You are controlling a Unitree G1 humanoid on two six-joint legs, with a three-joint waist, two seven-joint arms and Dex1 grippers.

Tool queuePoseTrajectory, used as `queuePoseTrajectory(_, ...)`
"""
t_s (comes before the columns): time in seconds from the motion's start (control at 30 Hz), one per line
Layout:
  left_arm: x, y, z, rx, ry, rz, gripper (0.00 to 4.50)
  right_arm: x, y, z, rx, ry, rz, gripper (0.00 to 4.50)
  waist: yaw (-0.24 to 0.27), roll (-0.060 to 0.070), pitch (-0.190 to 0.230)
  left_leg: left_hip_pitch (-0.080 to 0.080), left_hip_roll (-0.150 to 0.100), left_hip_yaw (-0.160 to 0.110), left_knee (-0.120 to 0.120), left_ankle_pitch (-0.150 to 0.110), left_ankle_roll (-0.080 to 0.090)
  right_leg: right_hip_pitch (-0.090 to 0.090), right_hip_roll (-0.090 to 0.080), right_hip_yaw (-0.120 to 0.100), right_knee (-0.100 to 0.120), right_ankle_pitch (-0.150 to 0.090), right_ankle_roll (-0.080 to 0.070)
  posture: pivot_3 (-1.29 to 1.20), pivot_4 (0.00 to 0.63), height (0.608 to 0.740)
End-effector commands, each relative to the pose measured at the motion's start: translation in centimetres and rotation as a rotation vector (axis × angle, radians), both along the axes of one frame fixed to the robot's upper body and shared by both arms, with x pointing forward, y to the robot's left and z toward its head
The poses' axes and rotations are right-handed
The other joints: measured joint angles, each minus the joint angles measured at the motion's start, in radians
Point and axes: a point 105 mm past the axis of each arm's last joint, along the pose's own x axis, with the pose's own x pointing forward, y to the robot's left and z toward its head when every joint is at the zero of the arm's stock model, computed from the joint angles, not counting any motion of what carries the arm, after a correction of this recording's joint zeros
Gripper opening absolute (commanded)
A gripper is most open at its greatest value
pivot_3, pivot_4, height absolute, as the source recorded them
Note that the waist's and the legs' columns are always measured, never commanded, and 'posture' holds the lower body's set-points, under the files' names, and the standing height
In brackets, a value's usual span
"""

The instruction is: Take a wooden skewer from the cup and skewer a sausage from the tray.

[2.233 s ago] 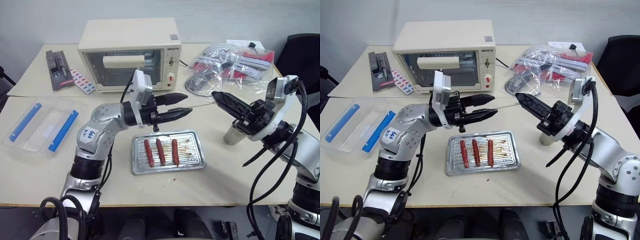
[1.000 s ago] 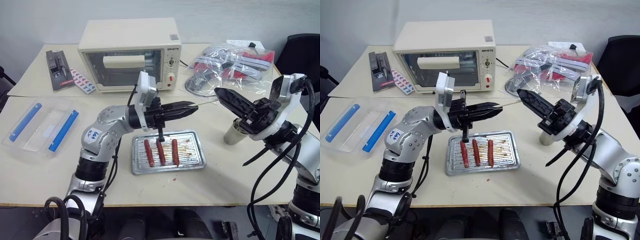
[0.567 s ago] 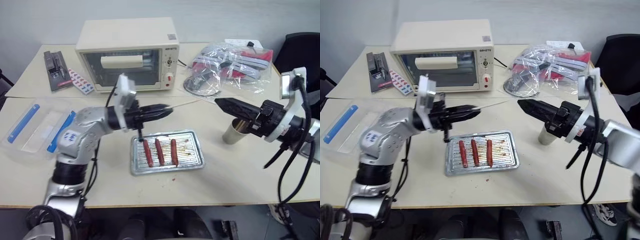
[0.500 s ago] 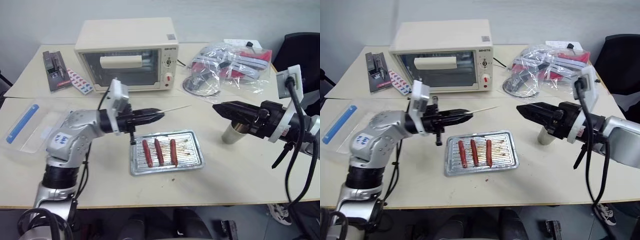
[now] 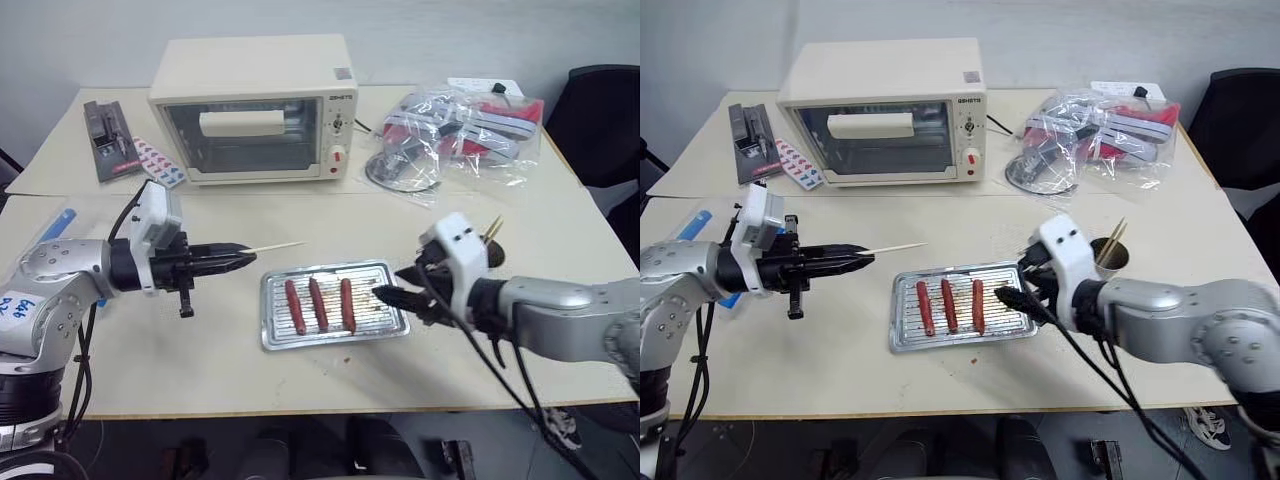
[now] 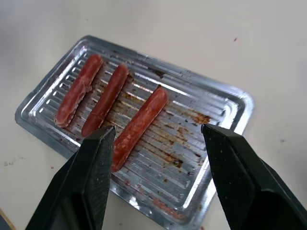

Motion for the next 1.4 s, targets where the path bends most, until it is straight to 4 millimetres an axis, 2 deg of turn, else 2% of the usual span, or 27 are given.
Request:
queuePoseTrajectory(0.03, -0.8, -0.1, 0.7, 0.01, -0.028, -0.015, 0.0, 0.2, 1.1, -1.0, 0.008, 0.039, 0.034, 2.97, -0.002, 0.0, 0.0, 0.0, 0.0, 0.0, 0.0, 0.0, 0.0, 0.0, 0.0, 0.0, 0.0, 0.0, 0.0, 0.0, 0.15, 0.74)
queuePoseTrajectory(0.2, -0.9, 0.3, 0.9, 0.017, -0.033, 0.002, 0.0, 0.4, 2.2, -2.5, 0.029, 0.112, 0.072, 2.97, -0.002, 0.0, 0.0, 0.0, 0.0, 0.0, 0.0, 0.0, 0.0, -0.001, 0.0, 0.0, 0.001, 0.0, 0.0, 0.0, 0.15, 0.74)
queuePoseTrajectory(0.43, -1.0, 0.3, 1.0, 0.015, -0.042, 0.008, 0.0, 1.0, 3.6, -3.0, 0.05, 0.139, 0.106, 2.97, -0.004, 0.0, 0.0, 0.0, 0.0, 0.0, 0.0, 0.0, 0.0, -0.002, 0.0, 0.0, 0.001, 0.0, 0.0, 0.0, 0.15, 0.74)
queuePoseTrajectory(0.83, -0.9, 0.2, 1.2, 0.009, -0.052, 0.019, 0.0, 0.4, 4.8, -4.5, -0.036, 0.149, 0.197, 2.97, -0.004, 0.0, 0.0, -0.001, 0.0, 0.0, -0.001, 0.0, 0.0, -0.002, 0.0, 0.0, 0.002, 0.0, 0.0, 0.0, 0.15, 0.74)
queuePoseTrajectory(0.93, -0.8, 0.2, 1.4, 0.006, -0.058, 0.021, 0.0, 0.5, 5.0, -5.0, -0.054, 0.145, 0.202, 2.48, -0.004, 0.0, 0.0, -0.001, 0.0, 0.0, -0.001, 0.0, 0.0, -0.002, 0.0, 0.0, 0.002, 0.0, 0.0, 0.0, 0.15, 0.74)
queuePoseTrajectory(1.17, -0.5, 0.2, 1.7, 0.002, -0.068, 0.023, 0.0, 1.2, 5.1, -5.5, -0.072, 0.13, 0.189, 0.66, -0.005, 0.0, 0.0, -0.001, 0.0, 0.001, -0.001, 0.0, 0.0, -0.003, 0.0, 0.001, 0.003, 0.0, 0.0, 0.0, 0.15, 0.74)
queuePoseTrajectory(1.4, -0.4, 0.2, 1.7, 0.001, -0.079, 0.03, 0.0, 1.9, 5.0, -5.2, -0.071, 0.111, 0.18, 0.66, -0.006, 0.0, 0.0, -0.001, -0.001, 0.001, -0.001, 0.0, 0.0, -0.003, 0.0, 0.001, 0.003, 0.0, 0.0, 0.0, 0.15, 0.74)
